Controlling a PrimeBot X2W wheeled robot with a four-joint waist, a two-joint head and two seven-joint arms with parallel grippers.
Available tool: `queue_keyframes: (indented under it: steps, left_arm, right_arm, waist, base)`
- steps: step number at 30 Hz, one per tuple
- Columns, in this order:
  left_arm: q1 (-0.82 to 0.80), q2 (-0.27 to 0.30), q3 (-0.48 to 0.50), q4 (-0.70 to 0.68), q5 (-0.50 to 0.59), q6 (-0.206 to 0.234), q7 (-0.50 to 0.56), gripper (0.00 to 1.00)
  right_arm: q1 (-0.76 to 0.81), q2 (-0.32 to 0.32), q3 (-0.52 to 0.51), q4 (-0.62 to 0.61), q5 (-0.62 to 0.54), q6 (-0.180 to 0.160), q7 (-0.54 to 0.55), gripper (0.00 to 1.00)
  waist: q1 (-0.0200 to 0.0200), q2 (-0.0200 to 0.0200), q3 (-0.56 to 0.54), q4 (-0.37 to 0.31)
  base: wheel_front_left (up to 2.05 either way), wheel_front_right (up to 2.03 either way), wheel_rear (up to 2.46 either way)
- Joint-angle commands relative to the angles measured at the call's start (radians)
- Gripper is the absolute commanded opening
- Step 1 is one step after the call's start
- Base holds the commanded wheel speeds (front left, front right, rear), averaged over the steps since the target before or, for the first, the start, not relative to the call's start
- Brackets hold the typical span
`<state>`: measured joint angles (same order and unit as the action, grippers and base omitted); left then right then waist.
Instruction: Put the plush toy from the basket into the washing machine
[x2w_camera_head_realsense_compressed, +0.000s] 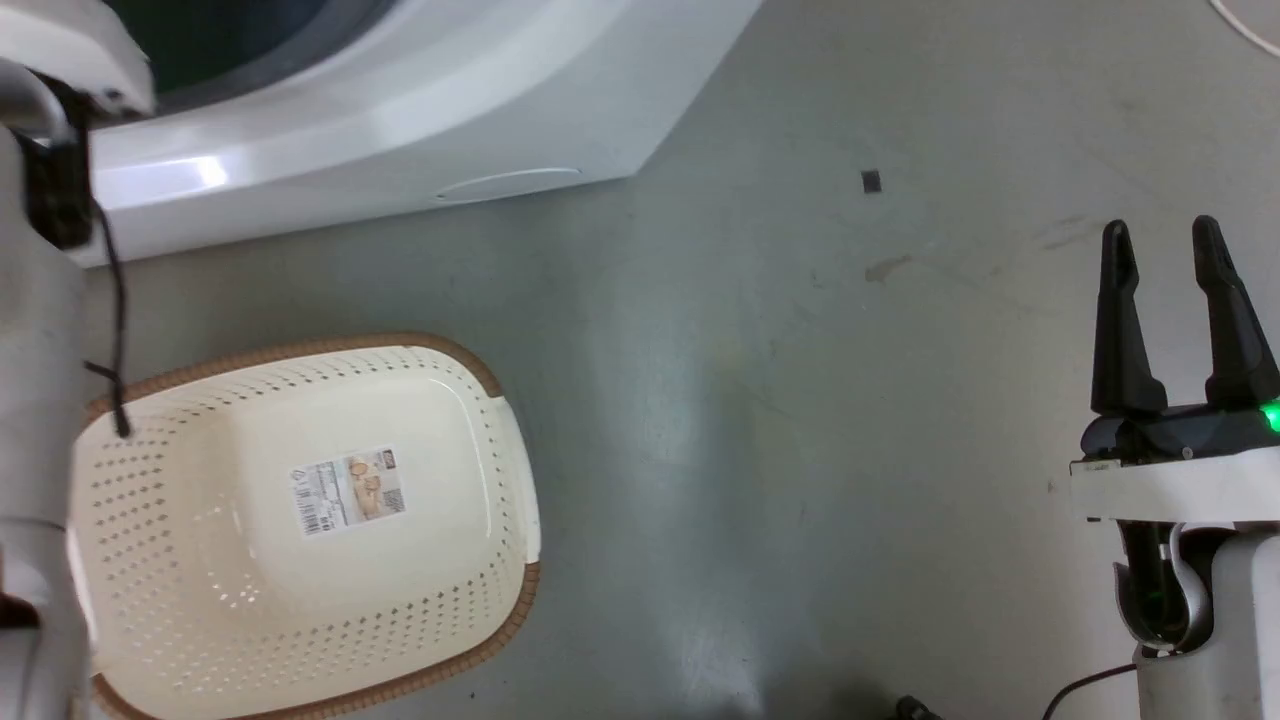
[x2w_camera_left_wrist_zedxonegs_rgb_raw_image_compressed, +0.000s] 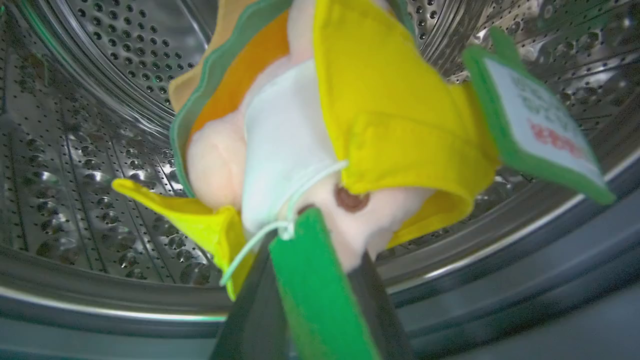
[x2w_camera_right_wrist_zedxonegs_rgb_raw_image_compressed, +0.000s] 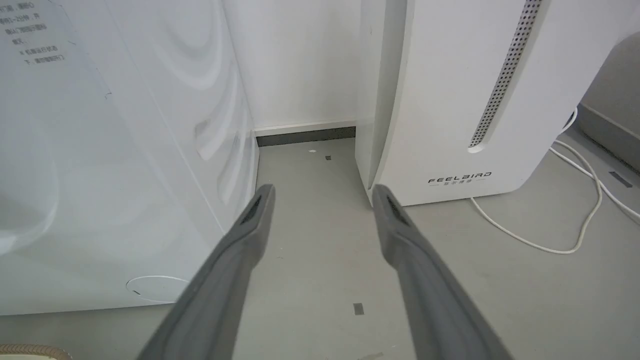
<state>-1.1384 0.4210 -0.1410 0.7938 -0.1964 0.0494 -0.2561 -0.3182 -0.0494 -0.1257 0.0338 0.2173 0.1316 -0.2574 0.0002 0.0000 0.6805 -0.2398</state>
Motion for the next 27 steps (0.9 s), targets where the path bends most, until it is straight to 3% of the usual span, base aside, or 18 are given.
queue_keyframes:
  steps: [1,16,17,18,27]
  left_arm:
    - [-0.051,0.018,0.005,0.013,0.009,-0.004,-0.006,0.00]
    - [-0.185,0.066,0.006,0.105,0.023,-0.018,-0.006,0.00]
    - [-0.190,0.067,0.005,0.103,0.026,-0.016,-0.006,0.55]
    - [-0.194,0.069,0.005,0.092,0.031,-0.009,-0.006,1.00]
    - [-0.183,0.046,0.003,0.143,0.018,-0.022,-0.006,1.00]
  right_arm:
    - [-0.021,-0.001,0.003,-0.003,0.010,-0.001,-0.004,1.00]
    - [-0.038,-0.001,0.008,-0.003,0.031,-0.001,-0.004,1.00]
    - [-0.039,-0.001,0.009,-0.002,0.031,-0.001,-0.004,1.00]
    - [-0.041,-0.001,0.010,-0.003,0.031,-0.001,-0.004,1.00]
    - [-0.042,-0.001,0.010,0.006,0.020,-0.001,-0.004,1.00]
  waist:
    - [-0.0002,0.0000,0.024,-0.021]
    - [-0.0002,0.0000,0.070,-0.050]
    - [-0.0002,0.0000,0.072,-0.049]
    - [-0.0002,0.0000,0.073,-0.048]
    - [-0.0002,0.0000,0.046,-0.033]
  base:
    - [0.00,0.00,0.00]
    - [0.00,0.00,0.00]
    - [0.00,0.00,0.00]
    - [0.00,0.00,0.00]
    - [0.00,0.00,0.00]
